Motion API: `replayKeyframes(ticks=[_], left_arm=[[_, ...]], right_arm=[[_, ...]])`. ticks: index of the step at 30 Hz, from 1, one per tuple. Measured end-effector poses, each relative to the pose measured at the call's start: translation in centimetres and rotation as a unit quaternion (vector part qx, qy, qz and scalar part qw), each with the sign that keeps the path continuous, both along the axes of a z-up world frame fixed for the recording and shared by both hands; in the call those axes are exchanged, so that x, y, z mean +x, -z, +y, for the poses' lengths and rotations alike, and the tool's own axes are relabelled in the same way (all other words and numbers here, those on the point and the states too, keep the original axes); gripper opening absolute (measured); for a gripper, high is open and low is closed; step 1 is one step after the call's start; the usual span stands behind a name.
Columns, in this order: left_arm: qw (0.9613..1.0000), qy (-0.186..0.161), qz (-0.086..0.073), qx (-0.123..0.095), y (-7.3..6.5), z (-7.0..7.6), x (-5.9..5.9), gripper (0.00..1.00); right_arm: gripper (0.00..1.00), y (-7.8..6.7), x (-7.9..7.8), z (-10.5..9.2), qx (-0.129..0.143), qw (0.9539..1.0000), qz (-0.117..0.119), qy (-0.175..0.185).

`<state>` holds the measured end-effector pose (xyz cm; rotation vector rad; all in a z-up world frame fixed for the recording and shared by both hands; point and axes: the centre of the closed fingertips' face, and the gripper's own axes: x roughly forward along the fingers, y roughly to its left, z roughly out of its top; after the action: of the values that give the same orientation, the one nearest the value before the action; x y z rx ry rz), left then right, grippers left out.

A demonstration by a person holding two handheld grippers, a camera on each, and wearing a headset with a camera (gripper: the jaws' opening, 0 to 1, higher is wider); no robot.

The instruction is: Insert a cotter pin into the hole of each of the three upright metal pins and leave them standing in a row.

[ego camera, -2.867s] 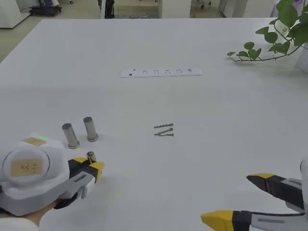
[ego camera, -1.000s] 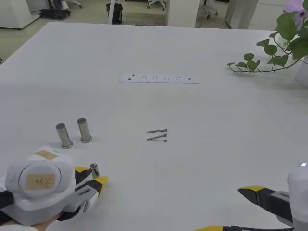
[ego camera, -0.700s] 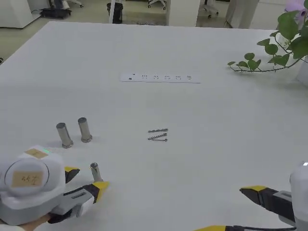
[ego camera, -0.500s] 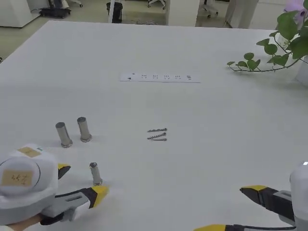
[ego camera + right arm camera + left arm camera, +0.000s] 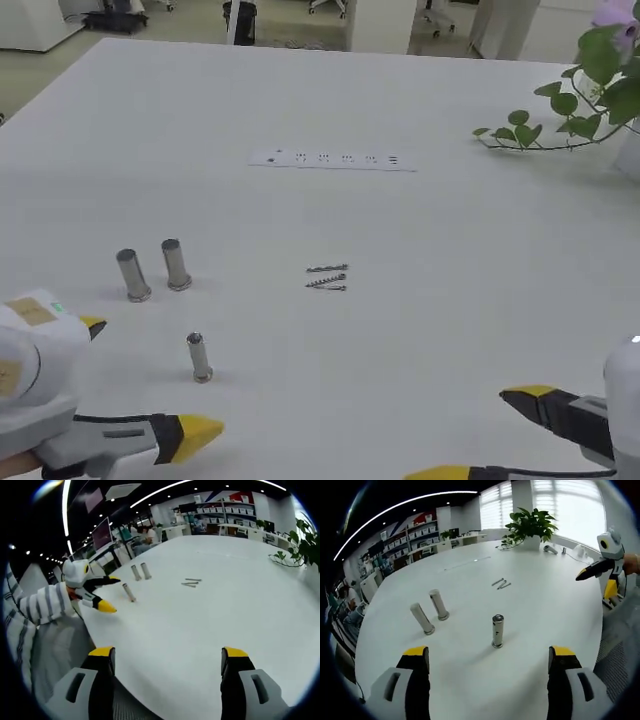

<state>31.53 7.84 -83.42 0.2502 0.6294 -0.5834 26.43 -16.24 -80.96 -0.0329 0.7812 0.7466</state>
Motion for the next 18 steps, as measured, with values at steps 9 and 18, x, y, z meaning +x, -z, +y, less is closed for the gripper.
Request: replayKeyframes(ticks=[9, 18], left_arm=[[0.9990, 0.005, 0.011, -0.042, -0.3, -0.8, -0.6, 1.00], [0.9977, 0.006, 0.012, -0.067, -0.9, -0.3, -0.8, 1.00]], right_arm=[[0.88, -0.4, 1.4, -2.0, -0.073, 0.9964, -0.026, -0.035], [0.85, -2.8, 5.4, -2.9, -0.126, 0.9842, -0.067, -0.105]])
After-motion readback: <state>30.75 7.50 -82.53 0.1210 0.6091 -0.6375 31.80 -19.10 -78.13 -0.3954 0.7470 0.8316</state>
